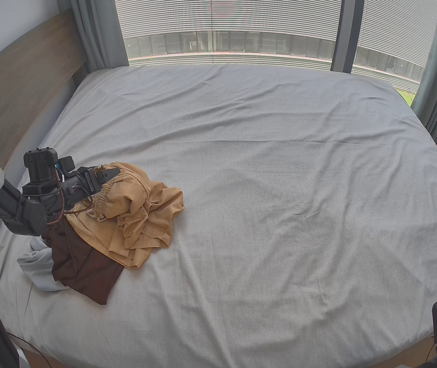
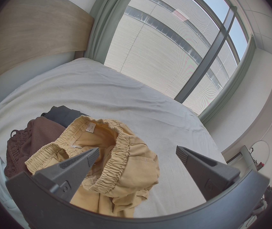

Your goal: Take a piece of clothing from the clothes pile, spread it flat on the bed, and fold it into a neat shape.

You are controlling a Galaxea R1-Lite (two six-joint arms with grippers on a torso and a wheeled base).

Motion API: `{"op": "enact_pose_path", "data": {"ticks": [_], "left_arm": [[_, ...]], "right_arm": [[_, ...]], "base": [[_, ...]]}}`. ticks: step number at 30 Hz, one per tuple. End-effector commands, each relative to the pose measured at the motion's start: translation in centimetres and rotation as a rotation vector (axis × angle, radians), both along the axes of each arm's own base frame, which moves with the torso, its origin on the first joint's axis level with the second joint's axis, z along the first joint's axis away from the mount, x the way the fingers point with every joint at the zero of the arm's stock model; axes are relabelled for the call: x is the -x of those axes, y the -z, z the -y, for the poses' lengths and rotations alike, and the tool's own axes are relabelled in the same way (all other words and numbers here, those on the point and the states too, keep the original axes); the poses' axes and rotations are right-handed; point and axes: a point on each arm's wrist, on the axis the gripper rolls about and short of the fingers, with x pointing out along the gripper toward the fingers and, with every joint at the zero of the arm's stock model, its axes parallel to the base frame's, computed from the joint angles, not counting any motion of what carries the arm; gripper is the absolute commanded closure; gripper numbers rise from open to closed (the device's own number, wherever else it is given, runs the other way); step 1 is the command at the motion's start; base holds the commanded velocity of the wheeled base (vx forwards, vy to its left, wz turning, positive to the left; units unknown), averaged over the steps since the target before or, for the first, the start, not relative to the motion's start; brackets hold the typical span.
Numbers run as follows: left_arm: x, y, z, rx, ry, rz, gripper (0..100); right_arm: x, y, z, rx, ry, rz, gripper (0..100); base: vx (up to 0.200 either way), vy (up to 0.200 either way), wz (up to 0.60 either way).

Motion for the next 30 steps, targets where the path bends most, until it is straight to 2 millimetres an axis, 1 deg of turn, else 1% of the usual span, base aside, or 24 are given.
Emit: {"op": "enact_pose_path", "data": {"ticks": [1,4,7,13,18,21,25,30], "left_arm": [[-1.1,1.5,0.1,0.004,0.007,-0.025,0],[-1.6,1.8,0.2,0.008,0.024,-0.025,0],[-2.1,1.8,0.4,0.011,0.034,-0.015,0],[-2.1,1.6,0.6,0.042,0.093,-0.012,0],[-2.2,1.7,0.7,0.047,0.109,-0.014,0],[-2.4,2.2,0.7,0.049,0.118,-0.015,0],[-3.1,2.4,0.7,0.051,0.117,0.02,0],[-3.3,2.5,0.7,0.053,0.118,0.021,0]], "right_arm": [[0.0,0.5,0.0,0.0,-0.002,-0.001,0],[0.0,0.5,0.0,0.0,0.0,-0.001,0],[0.0,0.5,0.0,0.0,-0.002,-0.001,0],[0.0,0.5,0.0,0.0,-0.002,-0.001,0],[0.0,0.5,0.0,0.0,-0.002,-0.001,0],[0.0,0.5,0.0,0.0,-0.002,-0.001,0],[0.0,0.5,0.0,0.0,-0.002,-0.001,0],[0.0,0.5,0.0,0.0,-0.002,-0.001,0]], "base": [[0.0,0.0,0.0],[0.0,0.0,0.0],[0.0,0.0,0.0],[0.0,0.0,0.0],[0.0,0.0,0.0],[0.0,0.0,0.0],[0.0,0.0,0.0],[0.0,0.0,0.0]]}}
